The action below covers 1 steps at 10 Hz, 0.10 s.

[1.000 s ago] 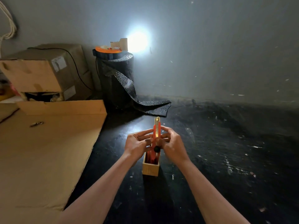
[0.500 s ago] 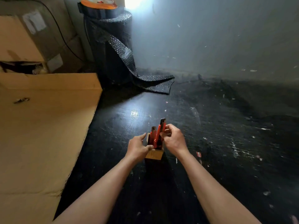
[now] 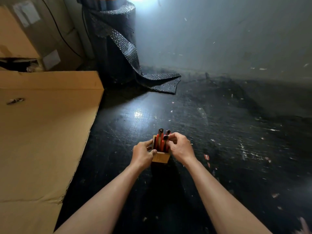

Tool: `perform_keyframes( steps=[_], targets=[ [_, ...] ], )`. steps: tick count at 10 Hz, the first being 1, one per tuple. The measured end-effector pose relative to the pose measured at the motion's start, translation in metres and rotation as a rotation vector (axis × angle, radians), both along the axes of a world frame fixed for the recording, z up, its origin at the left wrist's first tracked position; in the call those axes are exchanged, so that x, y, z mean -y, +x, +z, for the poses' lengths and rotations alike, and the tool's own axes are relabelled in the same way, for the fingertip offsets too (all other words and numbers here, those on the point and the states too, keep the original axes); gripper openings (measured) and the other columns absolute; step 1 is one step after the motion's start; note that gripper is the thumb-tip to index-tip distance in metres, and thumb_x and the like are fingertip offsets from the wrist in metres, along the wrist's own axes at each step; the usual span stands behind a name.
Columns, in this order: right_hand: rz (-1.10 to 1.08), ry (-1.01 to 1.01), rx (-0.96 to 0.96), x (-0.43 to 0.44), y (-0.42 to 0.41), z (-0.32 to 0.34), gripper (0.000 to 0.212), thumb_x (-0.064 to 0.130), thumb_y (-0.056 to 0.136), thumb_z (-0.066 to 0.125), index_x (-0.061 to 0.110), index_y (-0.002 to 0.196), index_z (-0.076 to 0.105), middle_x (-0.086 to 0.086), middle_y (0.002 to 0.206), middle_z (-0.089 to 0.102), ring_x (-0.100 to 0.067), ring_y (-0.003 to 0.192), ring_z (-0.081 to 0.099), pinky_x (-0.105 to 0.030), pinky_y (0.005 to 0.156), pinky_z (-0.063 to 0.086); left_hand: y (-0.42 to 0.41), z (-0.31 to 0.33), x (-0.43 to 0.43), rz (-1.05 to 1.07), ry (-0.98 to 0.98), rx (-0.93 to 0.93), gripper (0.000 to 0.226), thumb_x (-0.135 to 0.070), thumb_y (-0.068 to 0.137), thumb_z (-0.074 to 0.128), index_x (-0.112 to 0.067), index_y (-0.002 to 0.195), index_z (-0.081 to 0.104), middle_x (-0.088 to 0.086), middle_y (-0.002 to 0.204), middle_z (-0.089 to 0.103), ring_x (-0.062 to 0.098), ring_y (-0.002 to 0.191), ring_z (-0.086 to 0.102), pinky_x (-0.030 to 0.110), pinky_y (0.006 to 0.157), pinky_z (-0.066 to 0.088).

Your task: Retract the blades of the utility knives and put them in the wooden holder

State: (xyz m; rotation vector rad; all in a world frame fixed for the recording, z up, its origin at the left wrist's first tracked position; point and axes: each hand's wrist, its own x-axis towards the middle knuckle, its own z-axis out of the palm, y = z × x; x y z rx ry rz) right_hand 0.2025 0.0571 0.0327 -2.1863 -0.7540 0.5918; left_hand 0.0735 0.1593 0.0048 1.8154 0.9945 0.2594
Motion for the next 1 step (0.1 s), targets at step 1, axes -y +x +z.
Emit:
perform_keyframes(
  steps=[1],
  targets=[
    [-0.015,0.041,0.051,0.0085,-0.0012,0.0122,0.022,0.019,0.094,0.069,0.016,0.116,0.068,-0.002,0.11,0.073,-0.017,0.102,0.068,-0.027,0.083,0.052,-0.0049,0.0028,0.0031,0.008,0.002,0.011,0.06,-0.012,0.086,0.081,-0.01,0.142,0.058,0.01,0.14,0.065,0.025,0.127,0.065,0.043,0.104,0.055]
  ],
)
